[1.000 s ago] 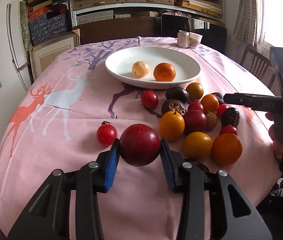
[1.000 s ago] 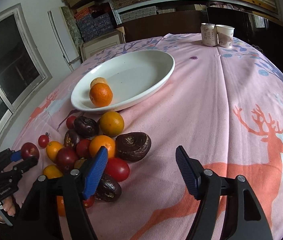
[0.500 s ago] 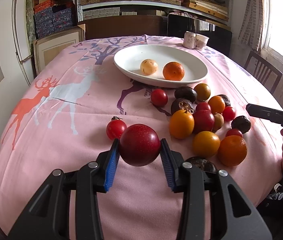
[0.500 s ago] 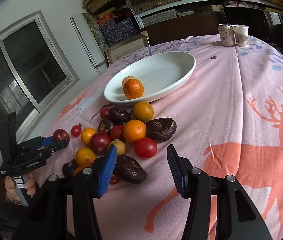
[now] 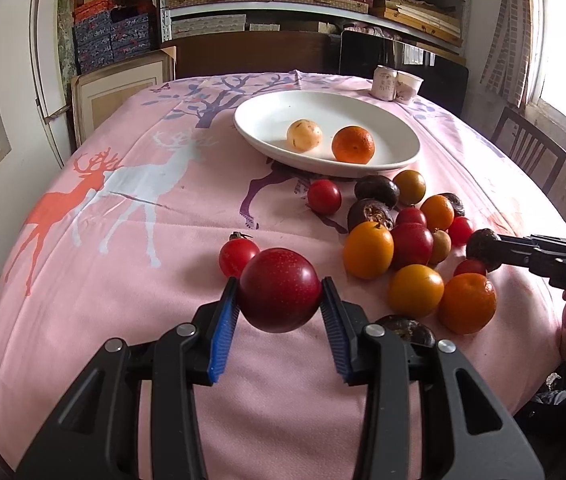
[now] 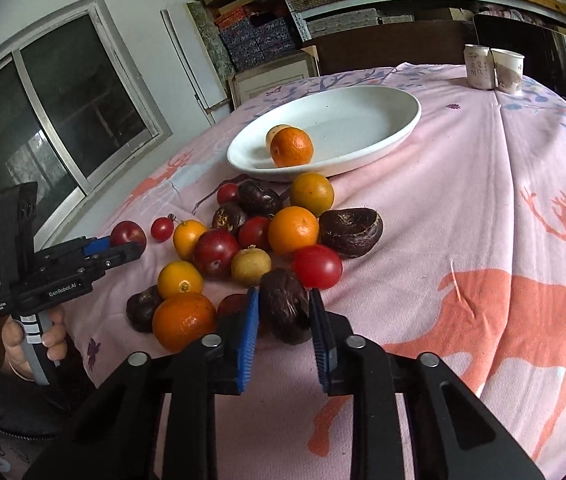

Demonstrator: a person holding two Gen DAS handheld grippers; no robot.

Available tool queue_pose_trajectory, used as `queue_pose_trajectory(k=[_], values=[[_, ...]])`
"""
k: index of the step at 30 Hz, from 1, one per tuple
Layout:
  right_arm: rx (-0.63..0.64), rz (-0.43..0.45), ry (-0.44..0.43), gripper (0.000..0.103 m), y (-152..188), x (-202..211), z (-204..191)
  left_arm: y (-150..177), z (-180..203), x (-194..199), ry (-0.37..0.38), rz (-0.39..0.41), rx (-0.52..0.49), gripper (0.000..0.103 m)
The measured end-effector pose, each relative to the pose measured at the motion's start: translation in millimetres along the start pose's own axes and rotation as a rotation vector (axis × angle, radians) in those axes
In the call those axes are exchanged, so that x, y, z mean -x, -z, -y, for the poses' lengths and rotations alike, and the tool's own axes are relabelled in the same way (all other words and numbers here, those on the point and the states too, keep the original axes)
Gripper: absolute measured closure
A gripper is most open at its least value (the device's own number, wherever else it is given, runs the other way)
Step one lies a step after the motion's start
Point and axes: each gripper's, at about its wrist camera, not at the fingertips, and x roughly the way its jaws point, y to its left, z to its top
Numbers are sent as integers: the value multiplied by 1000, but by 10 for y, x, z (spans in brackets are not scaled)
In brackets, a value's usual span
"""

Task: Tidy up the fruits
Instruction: 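Carry both fruits over the white plate and release them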

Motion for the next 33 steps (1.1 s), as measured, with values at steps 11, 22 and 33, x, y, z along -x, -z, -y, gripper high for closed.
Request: queue_pose_trajectory(k=[11,22,33], values=[[-81,97,-90,81,-172,224,75,-85,-5,32,8,33,8,63],[-205,162,-95,81,-1175,-115,306,-1037,180,-346,82,78,-32,63],[-268,150,-40,70,-1642,-731,625,-1814,174,-1256,51,8,-11,43]])
